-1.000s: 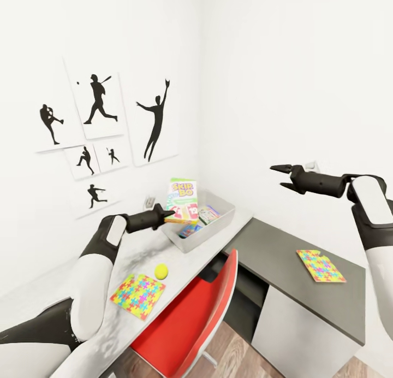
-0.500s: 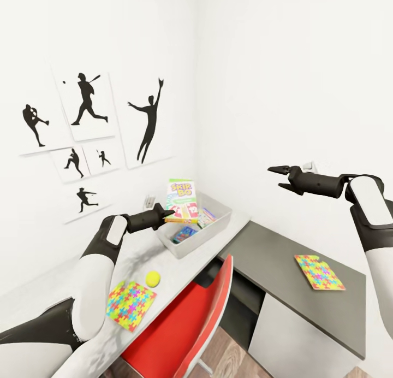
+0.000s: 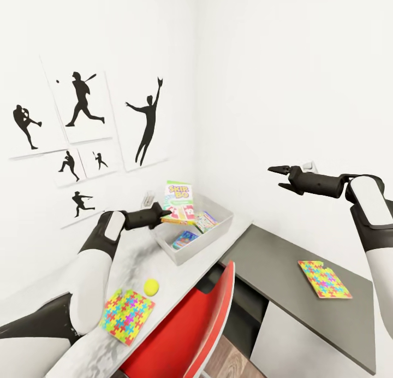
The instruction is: Put all the toys in the child's room - the three board games (two on the bed and one on the table), the two jigsaw puzzles on the table, and the tennis ball on the table - inside the toy box on the table in the child's room.
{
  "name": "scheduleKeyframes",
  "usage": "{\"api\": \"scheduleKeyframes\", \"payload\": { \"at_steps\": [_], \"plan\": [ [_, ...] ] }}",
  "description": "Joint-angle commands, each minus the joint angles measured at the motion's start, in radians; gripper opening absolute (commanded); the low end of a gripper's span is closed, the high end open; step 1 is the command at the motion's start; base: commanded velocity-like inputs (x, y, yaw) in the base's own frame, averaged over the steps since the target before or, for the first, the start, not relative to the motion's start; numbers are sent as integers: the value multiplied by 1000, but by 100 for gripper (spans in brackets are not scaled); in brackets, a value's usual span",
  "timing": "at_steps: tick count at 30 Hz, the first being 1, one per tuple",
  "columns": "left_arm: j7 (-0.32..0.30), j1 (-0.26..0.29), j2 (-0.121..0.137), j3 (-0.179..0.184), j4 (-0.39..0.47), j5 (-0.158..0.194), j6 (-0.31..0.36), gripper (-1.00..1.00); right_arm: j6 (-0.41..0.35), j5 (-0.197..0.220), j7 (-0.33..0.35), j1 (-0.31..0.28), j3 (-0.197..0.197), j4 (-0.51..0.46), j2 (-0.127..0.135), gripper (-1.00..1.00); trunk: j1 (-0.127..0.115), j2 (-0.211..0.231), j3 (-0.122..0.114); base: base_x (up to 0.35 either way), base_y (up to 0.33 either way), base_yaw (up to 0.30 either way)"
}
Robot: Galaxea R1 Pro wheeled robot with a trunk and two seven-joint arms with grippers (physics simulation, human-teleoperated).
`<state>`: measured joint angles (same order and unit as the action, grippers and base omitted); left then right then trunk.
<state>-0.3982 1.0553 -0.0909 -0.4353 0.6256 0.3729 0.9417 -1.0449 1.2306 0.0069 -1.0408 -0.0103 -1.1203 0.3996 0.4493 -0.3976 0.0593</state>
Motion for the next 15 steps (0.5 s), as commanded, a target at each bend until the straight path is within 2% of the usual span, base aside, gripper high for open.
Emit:
{"api": "scheduleKeyframes", "payload": {
  "at_steps": [1,6,11,15],
  "plan": [
    [12,13,3,-6,-2,-6,18,-100,-2,0,1,-1,-1,0,1,100,1,-2,2,4,0,0],
    [57,45,11,-3,-7,-7,69,-100,-2,0,1,-1,-2,0,1,100,1,-2,2,1,0,0],
    [77,63,12,2,-8,-12,80,-100,-2,0,1,-1,-6,0,1,100,1,-2,2,0,0,0],
    [71,66,12,53,-16,-18,80,-100,-2,0,1,-1,-6,0,1,100,1,-2,2,0,0,0]
  ]
}}
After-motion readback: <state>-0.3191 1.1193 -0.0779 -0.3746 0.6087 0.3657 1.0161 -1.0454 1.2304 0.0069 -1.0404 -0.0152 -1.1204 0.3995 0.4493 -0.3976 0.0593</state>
